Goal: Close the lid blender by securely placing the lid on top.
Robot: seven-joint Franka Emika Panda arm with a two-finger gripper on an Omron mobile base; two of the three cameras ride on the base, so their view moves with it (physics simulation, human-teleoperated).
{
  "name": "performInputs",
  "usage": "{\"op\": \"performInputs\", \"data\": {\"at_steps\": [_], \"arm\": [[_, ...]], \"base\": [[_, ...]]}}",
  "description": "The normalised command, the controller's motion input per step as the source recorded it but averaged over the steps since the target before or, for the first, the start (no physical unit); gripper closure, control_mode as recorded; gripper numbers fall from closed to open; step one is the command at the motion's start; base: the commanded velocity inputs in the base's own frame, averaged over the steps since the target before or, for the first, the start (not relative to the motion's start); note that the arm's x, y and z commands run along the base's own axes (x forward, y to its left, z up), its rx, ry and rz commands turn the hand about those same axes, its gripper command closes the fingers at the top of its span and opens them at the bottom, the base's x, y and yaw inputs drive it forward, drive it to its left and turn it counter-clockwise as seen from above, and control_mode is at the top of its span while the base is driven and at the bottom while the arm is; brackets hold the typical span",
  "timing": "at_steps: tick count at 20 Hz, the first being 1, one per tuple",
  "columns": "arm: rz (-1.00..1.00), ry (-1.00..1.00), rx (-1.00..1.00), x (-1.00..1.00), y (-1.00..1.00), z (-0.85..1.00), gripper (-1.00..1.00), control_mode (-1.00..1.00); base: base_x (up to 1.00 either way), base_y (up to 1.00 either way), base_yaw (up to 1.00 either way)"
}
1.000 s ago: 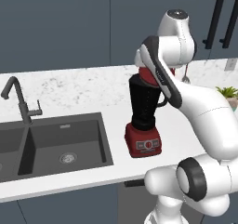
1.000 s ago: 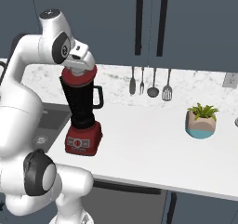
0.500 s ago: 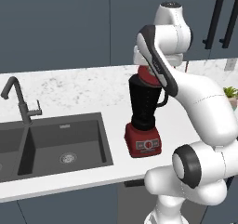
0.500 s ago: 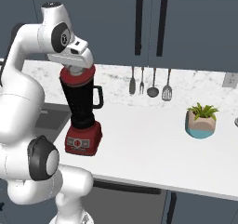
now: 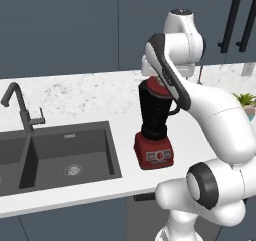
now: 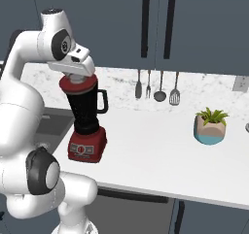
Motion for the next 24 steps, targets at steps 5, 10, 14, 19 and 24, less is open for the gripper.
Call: {"op": "performInputs", "data": {"at_steps": [5, 10, 14, 19, 24], "arm": [[-0.01, 0.0, 0.0, 0.53, 0.39, 0.13, 1.0, -1.0], [-0.01, -0.02, 0.0, 0.6, 0.34, 0.1, 1.0, -1.0], [-0.01, -0.12, 0.0, 0.45, 0.09, 0.08, 1.0, -1.0], [-0.02, -0.19, 0.0, 0.4, -0.05, 0.06, 1.0, -1.0], [0.0, -0.1, 0.0, -0.02, -0.28, -0.02, 1.0, -1.0]], "base": [[0.0, 0.0, 0.0], [0.0, 0.0, 0.0], [0.0, 0.0, 0.0], [0.0, 0.0, 0.0], [0.0, 0.0, 0.0]]}}
